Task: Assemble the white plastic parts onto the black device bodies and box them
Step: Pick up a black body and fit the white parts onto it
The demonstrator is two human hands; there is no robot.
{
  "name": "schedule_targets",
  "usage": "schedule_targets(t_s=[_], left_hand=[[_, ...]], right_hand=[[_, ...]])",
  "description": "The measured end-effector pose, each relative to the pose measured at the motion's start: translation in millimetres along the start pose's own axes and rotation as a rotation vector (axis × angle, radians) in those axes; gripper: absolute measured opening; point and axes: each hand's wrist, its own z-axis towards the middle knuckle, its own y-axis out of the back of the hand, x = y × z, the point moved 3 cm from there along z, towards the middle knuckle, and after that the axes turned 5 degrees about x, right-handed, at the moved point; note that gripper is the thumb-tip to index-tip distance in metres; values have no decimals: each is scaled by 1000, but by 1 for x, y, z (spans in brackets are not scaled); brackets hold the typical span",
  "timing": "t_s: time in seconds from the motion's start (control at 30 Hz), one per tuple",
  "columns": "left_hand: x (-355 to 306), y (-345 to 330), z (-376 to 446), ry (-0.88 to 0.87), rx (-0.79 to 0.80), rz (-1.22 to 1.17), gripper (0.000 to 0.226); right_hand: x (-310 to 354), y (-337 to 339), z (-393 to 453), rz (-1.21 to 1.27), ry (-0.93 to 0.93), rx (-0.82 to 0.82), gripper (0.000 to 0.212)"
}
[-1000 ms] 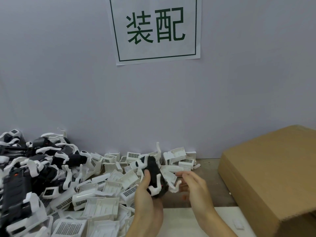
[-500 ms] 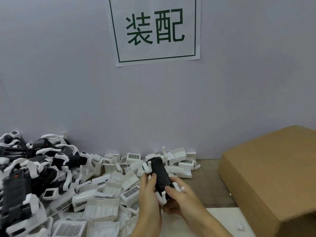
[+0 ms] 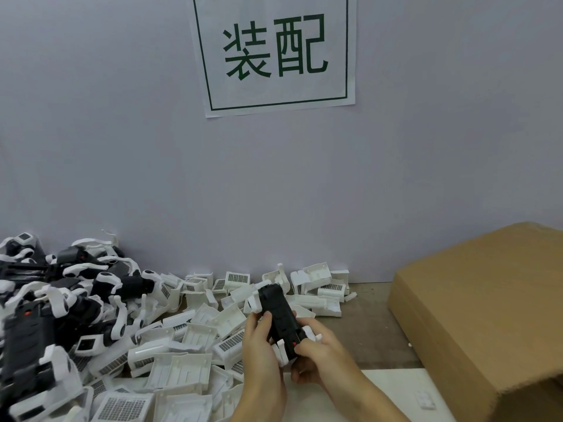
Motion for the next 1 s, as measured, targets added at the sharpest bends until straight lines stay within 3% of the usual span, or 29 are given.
schedule_targets(t_s=[0.17,0.37,0.67,0.77,1.0], left_hand=[[2,-2,-1,-31,38,54,19],[2,-2,-1,-29,26,69,17],[1,-1,-1,-21,-1,19,20],[1,-1,-1,-14,1,20,21],[1,-3,0,-19,22,26,21]], right_hand=[[-2,3,2,-82,4,-52,27],[-2,3,2,9,-20,-61,24],[-5,0,4,-1,-47,-28,28],[-5,0,3,18,-39,-21,39],[-4,0,3,-60,-25,-41,28]])
